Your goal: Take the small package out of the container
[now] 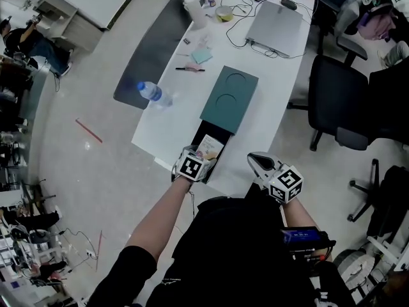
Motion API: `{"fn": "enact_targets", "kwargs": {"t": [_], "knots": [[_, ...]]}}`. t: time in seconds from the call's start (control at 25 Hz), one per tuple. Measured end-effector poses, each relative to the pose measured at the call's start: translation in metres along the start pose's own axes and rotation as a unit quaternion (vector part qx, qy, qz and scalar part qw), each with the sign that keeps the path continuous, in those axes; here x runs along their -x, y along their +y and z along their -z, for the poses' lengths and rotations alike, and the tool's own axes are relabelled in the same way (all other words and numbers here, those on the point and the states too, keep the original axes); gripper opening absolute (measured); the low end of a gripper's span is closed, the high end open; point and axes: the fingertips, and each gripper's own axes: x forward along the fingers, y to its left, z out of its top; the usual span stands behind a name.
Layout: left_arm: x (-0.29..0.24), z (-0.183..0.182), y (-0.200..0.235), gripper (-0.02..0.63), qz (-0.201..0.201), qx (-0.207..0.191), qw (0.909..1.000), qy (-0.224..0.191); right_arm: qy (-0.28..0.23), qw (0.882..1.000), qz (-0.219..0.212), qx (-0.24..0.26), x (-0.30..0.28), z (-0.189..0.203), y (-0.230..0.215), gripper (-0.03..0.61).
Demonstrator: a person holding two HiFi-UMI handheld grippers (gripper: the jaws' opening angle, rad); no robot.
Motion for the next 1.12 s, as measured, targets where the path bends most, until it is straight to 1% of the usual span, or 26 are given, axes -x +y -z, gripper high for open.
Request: {"fn": "enact_targets", "kwargs": {"t": [0.12,0.24,0.32,0.44,0.52,0.76,0.96,1.12], "knots": [[0.001,-0.002,-0.002,0.371,-0.003,-0.004,0.9998,0.018,0.001,1.0,0.002,-0.003,0.001,0.0,-0.001,0.026],[-0.002,0.001,0.002,0.386,-0.02,-0.009,0.9993,0.031,0.001,1.0,0.003,-0.005,0.0,0.003,-0.002,0.026],[-0.004,0.004,0.008,0.39,-0.04,-0.021,0.9983,0.036,0.0,1.0,0.003,-0.007,0.0,0.004,-0.002,0.026],[-0.004,0.007,0.013,0.391,-0.063,-0.051,0.9957,0.045,0.001,1.0,0.003,-0.01,0.0,0.004,-0.003,0.026],[-0.005,0.008,0.012,0.391,-0.064,-0.065,0.9947,0.05,0.002,1.0,0.004,-0.011,0.0,0.006,-0.003,0.026],[-0.011,0.009,0.012,0.394,-0.068,-0.083,0.9918,0.069,0.004,1.0,0.005,-0.014,0.0,0.007,-0.004,0.026],[-0.014,0.009,0.008,0.393,-0.062,-0.085,0.9912,0.081,0.002,1.0,0.009,-0.018,0.002,0.008,-0.006,0.026],[-0.015,0.008,0.009,0.393,-0.06,-0.089,0.9912,0.078,0.0,1.0,0.011,-0.022,0.003,0.01,-0.008,0.026]]}}
